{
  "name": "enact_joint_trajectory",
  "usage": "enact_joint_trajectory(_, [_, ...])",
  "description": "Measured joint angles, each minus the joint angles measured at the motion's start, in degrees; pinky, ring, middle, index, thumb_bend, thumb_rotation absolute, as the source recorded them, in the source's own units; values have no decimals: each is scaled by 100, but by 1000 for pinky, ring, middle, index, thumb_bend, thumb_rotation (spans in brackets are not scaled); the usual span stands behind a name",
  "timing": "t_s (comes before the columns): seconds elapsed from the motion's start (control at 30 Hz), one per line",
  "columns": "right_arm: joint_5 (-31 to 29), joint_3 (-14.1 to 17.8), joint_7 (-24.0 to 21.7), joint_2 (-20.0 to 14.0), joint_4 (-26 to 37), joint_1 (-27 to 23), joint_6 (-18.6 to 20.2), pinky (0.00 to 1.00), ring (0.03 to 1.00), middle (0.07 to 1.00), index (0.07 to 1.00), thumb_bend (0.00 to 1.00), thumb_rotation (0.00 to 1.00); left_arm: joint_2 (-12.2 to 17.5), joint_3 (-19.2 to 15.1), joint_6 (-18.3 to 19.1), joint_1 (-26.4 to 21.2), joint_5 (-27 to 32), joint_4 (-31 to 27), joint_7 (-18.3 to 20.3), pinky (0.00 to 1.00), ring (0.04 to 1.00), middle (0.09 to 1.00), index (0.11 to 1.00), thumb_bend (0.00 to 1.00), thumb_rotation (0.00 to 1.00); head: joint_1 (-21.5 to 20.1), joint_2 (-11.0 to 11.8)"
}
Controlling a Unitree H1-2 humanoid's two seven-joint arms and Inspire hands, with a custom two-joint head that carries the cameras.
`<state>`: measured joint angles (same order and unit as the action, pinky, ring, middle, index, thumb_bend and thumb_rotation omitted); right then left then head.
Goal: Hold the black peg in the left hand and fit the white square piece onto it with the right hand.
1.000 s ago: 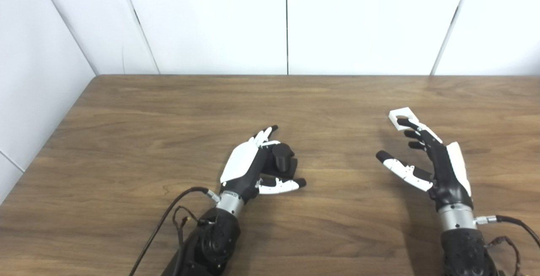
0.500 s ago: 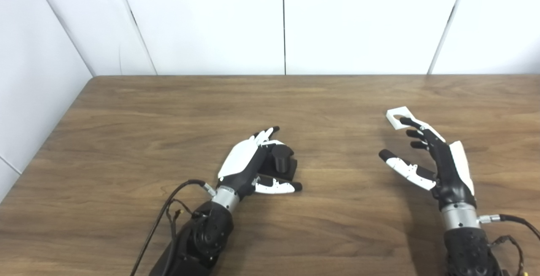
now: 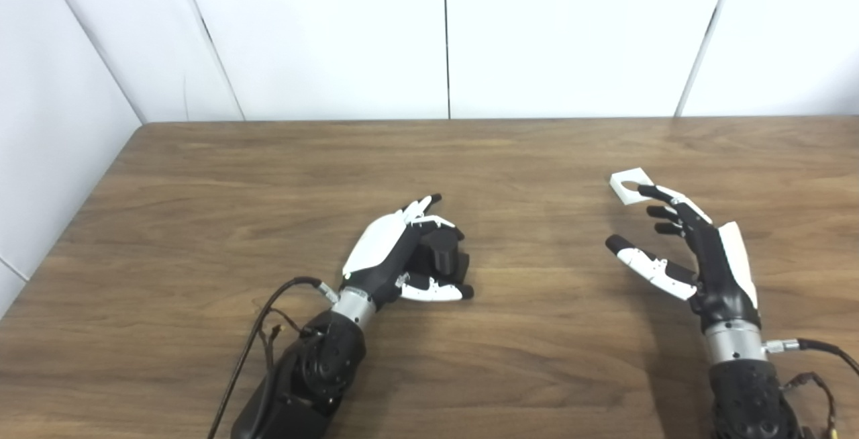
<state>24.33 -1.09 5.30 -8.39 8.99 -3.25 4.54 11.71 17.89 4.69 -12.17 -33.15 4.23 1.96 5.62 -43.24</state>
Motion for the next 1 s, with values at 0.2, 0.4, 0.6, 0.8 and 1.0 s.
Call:
enact_joint_trajectory(0.2, [9, 4, 1, 0, 0, -1, 1, 716, 782, 846, 782, 726, 471, 157, -67, 0, -45, 1, 8, 49, 1000, 1000, 1000, 649, 658, 140, 18, -17])
enact_joint_trajectory(0.4, [16, 4, 2, 1, -2, -26, 1, 724, 787, 847, 785, 725, 470, 190, -118, -1, -73, 24, 6, 160, 1000, 1000, 1000, 648, 662, 132, 44, -17])
enact_joint_trajectory(0.6, [14, 2, 2, 2, -3, -38, 1, 739, 801, 854, 786, 728, 468, 196, -140, -3, -79, 23, 17, 163, 1000, 1000, 1000, 645, 668, 161, 97, -35])
enact_joint_trajectory(0.8, [0, -1, 0, 2, -3, -38, 1, 739, 801, 858, 792, 735, 483, 214, -151, -3, -79, 23, 31, 172, 1000, 1000, 1000, 644, 667, 146, 114, -35])
enact_joint_trajectory(1.0, [-7, -1, 2, 10, -40, -41, 0, 723, 795, 855, 788, 734, 482, 249, -175, -3, -79, 29, 22, 228, 1000, 1000, 1000, 652, 671, 192, 123, -44])
